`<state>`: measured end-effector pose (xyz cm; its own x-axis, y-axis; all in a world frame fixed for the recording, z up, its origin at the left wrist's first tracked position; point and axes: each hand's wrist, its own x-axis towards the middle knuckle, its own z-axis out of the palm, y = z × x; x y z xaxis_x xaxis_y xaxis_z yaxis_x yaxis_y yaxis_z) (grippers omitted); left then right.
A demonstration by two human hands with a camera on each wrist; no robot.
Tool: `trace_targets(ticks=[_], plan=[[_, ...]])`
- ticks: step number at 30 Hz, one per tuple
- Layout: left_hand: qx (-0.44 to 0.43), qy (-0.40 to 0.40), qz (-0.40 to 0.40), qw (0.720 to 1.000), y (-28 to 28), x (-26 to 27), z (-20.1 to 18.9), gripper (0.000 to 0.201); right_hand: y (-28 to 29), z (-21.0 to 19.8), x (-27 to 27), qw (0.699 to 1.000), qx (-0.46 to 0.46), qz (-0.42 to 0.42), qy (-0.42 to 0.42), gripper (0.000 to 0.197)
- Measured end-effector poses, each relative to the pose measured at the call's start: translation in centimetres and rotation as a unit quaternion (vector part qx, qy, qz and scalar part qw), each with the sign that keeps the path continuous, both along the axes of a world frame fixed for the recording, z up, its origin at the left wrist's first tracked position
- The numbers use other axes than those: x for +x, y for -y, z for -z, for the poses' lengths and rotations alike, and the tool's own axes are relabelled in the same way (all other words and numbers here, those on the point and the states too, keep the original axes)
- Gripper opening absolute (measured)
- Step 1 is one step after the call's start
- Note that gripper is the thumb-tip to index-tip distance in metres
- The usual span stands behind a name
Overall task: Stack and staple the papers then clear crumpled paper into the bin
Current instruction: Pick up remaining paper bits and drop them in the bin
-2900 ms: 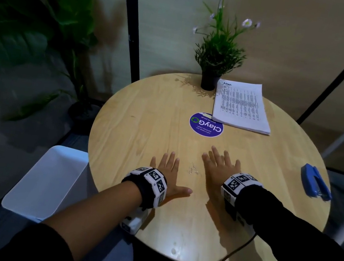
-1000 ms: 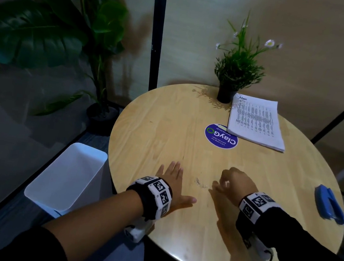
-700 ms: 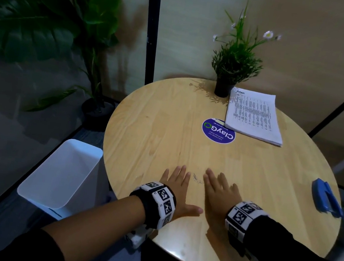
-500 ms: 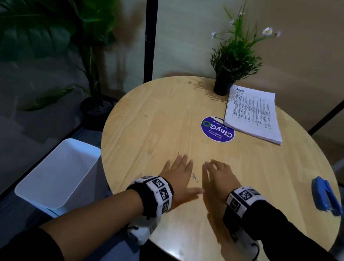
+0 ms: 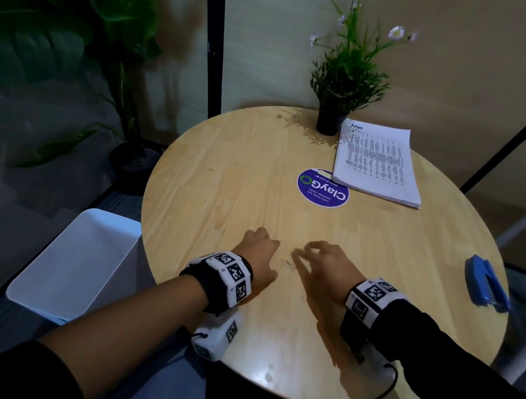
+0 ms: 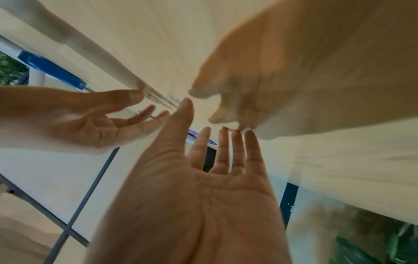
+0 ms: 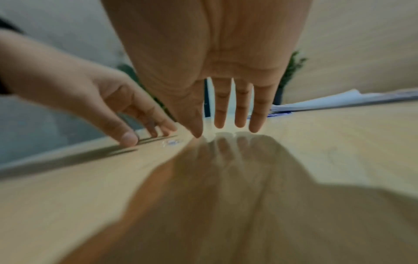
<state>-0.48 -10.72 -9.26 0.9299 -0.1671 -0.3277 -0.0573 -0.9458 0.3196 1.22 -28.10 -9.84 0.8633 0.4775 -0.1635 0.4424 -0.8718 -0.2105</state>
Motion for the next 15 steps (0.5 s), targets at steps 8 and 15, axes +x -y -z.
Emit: trace_targets(ticks=[8, 15], plan=[[-0.091, 0.012, -0.059, 0.994, 0.8, 1.3, -0.3, 0.038, -0.4, -0.2, 1.6, 0.975, 0.102, 0.157, -0.121, 0.026], [-0.157, 0.006, -0.112, 0.981, 1.3, 2.8, 0.1, 0.037, -2.1, 0.5, 4.0, 0.96, 0.157, 0.178, -0.148, 0.029]])
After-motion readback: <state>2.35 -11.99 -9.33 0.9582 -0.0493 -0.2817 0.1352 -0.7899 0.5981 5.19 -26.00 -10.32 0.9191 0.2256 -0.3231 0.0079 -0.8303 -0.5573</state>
